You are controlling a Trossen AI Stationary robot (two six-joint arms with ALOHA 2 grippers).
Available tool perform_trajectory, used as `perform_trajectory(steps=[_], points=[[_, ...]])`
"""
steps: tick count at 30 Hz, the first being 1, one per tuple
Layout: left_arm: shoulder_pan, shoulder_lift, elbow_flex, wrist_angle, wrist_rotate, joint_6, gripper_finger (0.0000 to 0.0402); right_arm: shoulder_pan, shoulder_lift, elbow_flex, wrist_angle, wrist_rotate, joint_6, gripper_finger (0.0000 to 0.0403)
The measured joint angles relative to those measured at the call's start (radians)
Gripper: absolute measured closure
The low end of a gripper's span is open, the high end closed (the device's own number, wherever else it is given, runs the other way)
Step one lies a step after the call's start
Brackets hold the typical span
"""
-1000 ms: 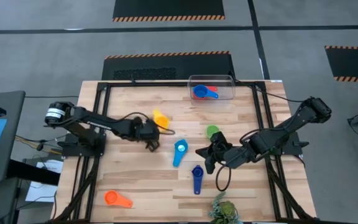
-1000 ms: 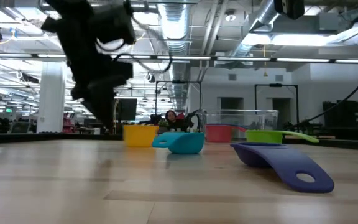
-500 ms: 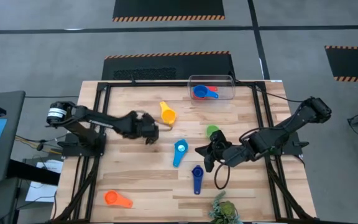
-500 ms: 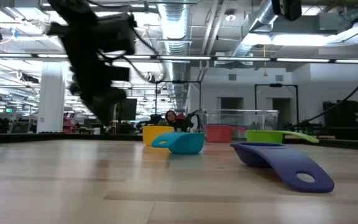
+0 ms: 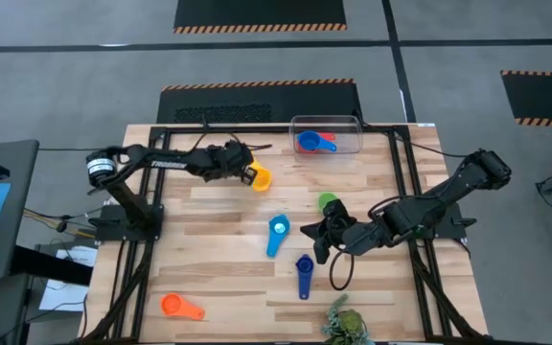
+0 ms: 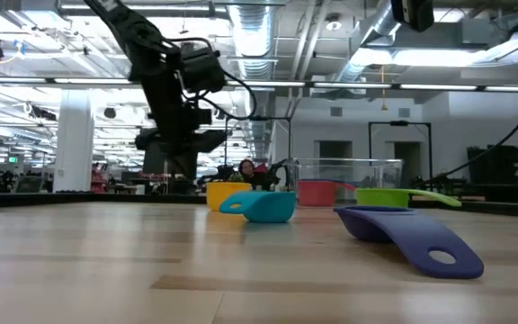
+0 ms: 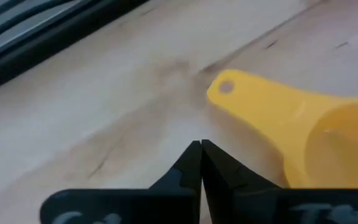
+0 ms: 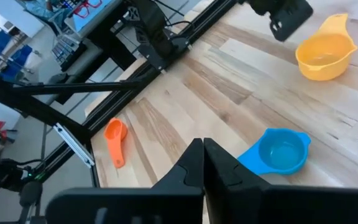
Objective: Nest measuring cups in basket
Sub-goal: Stack the yellow measuring cup on top of the blue measuring cup in the transparent bin
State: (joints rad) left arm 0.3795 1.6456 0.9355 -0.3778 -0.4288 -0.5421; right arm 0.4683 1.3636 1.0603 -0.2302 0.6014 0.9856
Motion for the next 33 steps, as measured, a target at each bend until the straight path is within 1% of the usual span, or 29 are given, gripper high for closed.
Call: perform_trajectory(steps=[4, 6, 7, 11, 12, 17, 22, 25, 30, 32, 33], points=[[0.002, 0.066, 0.055, -0.011, 0.013, 0.000, 0.0401, -0.002, 0.000, 0.000, 0.001, -0.001, -0.013, 0.0392], [0.000, 0.114, 0.100, -0.007, 0.047, 0.001, 0.0401, -0.006, -0.001, 0.000, 0.008, -0.001, -0.022, 0.0392], [-0.006, 0.143, 0.120, -0.030, 0.046, 0.004, 0.0401, -0.006, -0.004, 0.000, 0.004, -0.001, -0.025, 0.0391], [-0.025, 0.243, 0.229, -0.031, 0.069, 0.031, 0.0401, -0.006, -0.004, 0.001, 0.008, -0.003, -0.026, 0.0391], [-0.028, 0.256, 0.255, -0.038, 0.085, 0.042, 0.0401, -0.006, -0.004, 0.001, 0.009, -0.003, -0.026, 0.0391], [-0.072, 0.273, 0.387, -0.127, 0.058, 0.117, 0.0401, -0.004, -0.004, 0.001, 0.006, -0.013, -0.026, 0.0390], [-0.106, 0.263, 0.493, -0.322, 0.050, 0.166, 0.0401, -0.004, -0.004, 0.001, 0.001, -0.022, -0.032, 0.0391], [-0.129, 0.263, 0.505, -0.426, 0.058, 0.171, 0.0401, -0.004, -0.004, 0.001, -0.007, -0.024, -0.042, 0.0391], [-0.214, 0.233, 0.502, -0.788, 0.057, 0.123, 0.0401, -0.004, -0.004, 0.001, -0.053, -0.021, -0.054, 0.0390], [-0.271, 0.214, 0.502, -0.933, 0.038, 0.086, 0.0401, -0.016, -0.004, 0.001, -0.062, -0.005, -0.125, 0.0390], [-0.304, 0.203, 0.501, -0.986, 0.030, 0.063, 0.0401, -0.026, -0.003, 0.001, -0.060, -0.003, -0.186, 0.0390]])
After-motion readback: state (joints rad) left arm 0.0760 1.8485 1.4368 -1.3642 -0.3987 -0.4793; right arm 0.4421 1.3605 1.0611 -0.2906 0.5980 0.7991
